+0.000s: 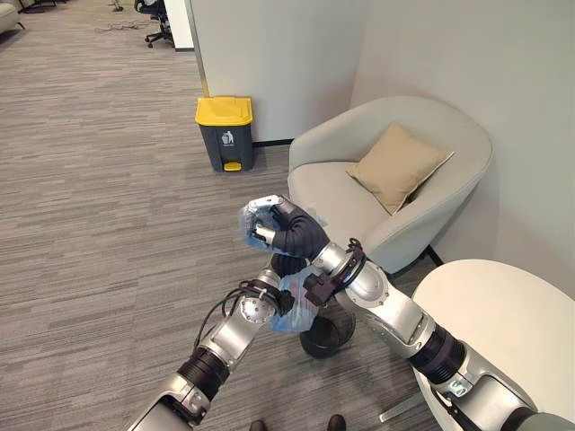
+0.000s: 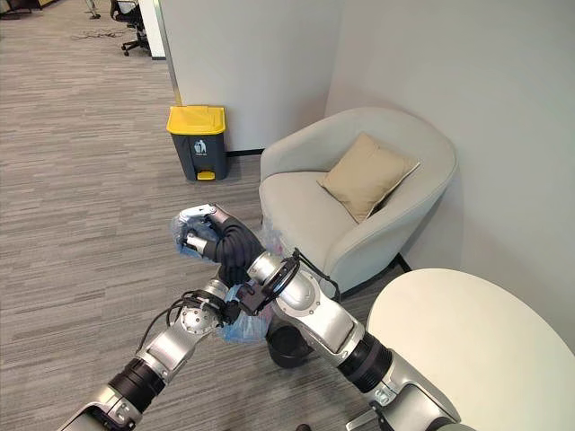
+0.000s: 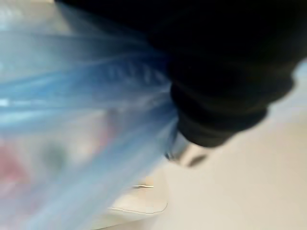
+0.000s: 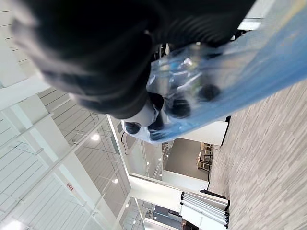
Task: Gather garbage on tea table into small bin, then transfer packed bag to large trash can.
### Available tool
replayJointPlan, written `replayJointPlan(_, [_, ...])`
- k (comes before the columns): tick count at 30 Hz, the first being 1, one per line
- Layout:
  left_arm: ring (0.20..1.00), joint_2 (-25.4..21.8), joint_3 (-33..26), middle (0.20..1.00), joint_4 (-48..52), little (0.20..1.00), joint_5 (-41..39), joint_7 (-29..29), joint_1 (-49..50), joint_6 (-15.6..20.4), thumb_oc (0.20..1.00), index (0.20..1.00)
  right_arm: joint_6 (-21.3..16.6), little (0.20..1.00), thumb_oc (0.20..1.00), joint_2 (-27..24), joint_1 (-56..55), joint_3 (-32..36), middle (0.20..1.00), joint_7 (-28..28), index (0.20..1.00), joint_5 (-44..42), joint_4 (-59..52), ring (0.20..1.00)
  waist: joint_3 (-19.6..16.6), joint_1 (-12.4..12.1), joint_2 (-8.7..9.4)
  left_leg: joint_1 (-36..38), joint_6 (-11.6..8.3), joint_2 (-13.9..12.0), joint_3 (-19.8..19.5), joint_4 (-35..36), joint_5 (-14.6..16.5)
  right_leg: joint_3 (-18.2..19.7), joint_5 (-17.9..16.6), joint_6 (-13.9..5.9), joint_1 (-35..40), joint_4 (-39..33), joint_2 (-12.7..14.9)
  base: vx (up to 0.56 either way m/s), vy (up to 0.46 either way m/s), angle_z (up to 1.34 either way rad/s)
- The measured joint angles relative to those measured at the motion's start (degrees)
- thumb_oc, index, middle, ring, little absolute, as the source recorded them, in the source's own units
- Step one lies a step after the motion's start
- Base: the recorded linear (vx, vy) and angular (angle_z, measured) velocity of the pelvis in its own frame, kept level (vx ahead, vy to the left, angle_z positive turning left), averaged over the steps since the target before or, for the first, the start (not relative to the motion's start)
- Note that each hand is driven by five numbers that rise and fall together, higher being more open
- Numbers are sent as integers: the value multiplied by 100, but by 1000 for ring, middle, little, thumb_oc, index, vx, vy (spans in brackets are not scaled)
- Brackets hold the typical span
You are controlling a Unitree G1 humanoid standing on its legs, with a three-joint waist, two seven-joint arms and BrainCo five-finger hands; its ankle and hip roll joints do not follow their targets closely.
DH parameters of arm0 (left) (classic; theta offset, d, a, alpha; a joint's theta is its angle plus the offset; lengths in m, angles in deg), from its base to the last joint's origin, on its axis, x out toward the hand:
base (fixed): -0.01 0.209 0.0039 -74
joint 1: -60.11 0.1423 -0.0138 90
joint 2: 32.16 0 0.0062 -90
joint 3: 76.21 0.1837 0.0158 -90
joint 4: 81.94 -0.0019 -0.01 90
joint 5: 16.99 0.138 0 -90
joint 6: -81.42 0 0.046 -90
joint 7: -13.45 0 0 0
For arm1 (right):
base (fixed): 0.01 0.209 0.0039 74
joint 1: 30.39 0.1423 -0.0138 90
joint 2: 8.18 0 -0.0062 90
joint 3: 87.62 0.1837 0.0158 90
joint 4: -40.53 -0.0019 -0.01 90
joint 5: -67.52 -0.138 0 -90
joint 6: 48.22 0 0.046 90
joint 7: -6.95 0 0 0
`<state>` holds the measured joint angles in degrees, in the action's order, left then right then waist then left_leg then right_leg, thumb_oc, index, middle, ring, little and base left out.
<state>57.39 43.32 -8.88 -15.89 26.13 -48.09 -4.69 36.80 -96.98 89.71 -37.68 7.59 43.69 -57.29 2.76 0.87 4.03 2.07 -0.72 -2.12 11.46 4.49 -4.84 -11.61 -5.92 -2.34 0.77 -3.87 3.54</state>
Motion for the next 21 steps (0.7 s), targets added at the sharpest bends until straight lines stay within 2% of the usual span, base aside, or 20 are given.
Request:
replayJointPlan(4, [200, -34, -66, 200, 94, 200, -130, 21, 61, 1, 200, 200, -11, 200, 200, -126, -7, 9, 200, 82, 200, 21, 0, 200, 0, 2, 0, -6, 0, -1, -2, 0, 0, -3, 2, -3, 2, -18, 0, 0, 0, 0])
replayJointPlan(5, [200, -51, -87, 200, 141, 200, -240, 18, 92, 2, 200, 200, -14, 310, 310, -207, -10, 13, 310, 101, 310, 98, -1, 310, 0, 2, 0, -7, 0, -1, -3, 0, 0, -5, 3, -5, 7, -29, 0, 0, 0, 0])
replayJointPlan(6, [200, -63, -132, 200, 231, 200, -249, 17, 157, 2, 200, 200, -16, 702, 702, -289, -11, 23, 702, 119, 702, 241, -3, 702, 0, 4, 0, -7, 0, 0, -5, 0, 0, -8, 2, -8, 17, -49, -1, 0, 0, 0])
replayJointPlan(7, [200, -79, -174, 200, 328, 200, -249, 16, 233, 4, 200, 200, -19, 1000, 1000, -353, -17, 35, 1000, 121, 1000, 369, -3, 1000, 0, 8, -1, -6, 0, -1, -7, 0, 0, -10, 1, -8, 21, -56, -1, 14, -18, 4])
replayJointPlan(9, [200, -202, -398, 200, 568, 200, -279, -21, 474, 32, 200, 200, -25, 1000, 1000, -730, -209, 238, 1000, 116, 1000, 1076, -6, 1000, 5, 7, -8, -5, 0, -5, -38, 2, 0, -48, 4, -11, 45, -76, -5, 19, -31, 6])
replayJointPlan(12, [200, -265, -666, 200, 670, 200, -280, -35, 760, 43, 200, 200, -80, 1000, 1000, -1010, -273, 374, 1000, 90, 1000, 1753, -42, 1000, 5, 16, -12, 1, -1, -8, -57, 2, 1, -66, 12, -21, 61, -78, -6, 20, -28, 4])
replayJointPlan(15, [200, -419, -936, 200, 886, 200, -278, -30, 1317, 96, 200, 200, -150, 1000, 1000, -1382, -653, 791, 1000, -68, 1000, 2555, -339, 1000, 7, 15, -26, 13, -1, -8, -93, 2, 1, -93, 15, -22, 90, -80, -4, 15, -23, 6])
replayJointPlan(21, [200, -396, -1413, 200, 759, 200, -279, -24, 1973, 161, 200, 200, -359, 1000, 1000, -1466, -1273, 1248, 1000, -228, 1000, 3186, -435, 1000, 18, 18, -133, 21, -1, -8, -100, 4, 2, -94, 42, -62, 99, -82, -3, 3, -6, 0])
